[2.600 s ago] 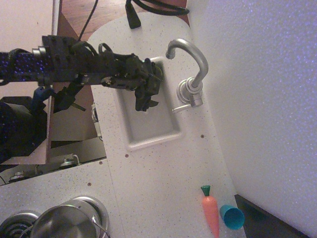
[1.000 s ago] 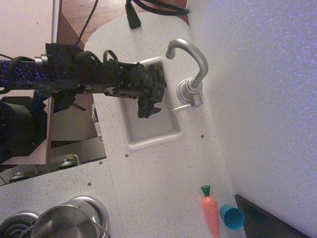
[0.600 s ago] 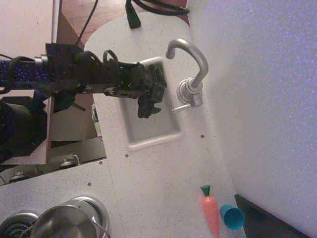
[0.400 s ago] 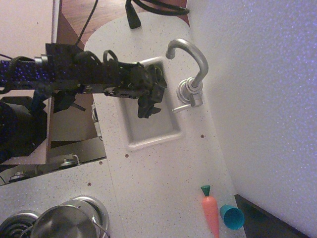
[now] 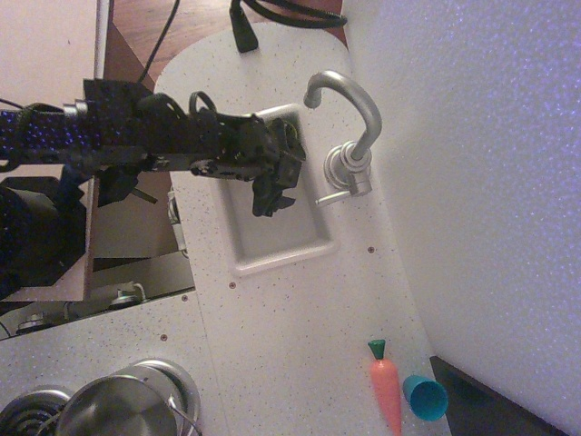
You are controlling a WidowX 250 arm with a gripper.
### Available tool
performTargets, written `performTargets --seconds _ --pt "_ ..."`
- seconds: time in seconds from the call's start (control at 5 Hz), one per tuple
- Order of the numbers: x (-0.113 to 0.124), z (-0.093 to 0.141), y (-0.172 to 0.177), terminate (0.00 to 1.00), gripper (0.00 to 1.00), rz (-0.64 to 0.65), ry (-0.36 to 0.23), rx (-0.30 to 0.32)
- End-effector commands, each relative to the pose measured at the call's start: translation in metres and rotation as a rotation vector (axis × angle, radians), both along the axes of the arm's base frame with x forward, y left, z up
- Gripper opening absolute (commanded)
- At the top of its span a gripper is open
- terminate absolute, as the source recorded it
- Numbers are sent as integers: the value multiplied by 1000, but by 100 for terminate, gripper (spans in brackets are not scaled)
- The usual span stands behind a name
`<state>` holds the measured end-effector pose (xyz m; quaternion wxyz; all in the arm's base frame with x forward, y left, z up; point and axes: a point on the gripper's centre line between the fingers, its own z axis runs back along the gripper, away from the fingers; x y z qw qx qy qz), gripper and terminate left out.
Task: Turn faucet left
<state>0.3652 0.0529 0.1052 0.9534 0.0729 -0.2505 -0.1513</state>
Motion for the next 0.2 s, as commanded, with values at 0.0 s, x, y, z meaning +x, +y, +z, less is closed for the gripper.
performTargets --seconds 0.0 --pt "7 13 3 100 100 3 -38 5"
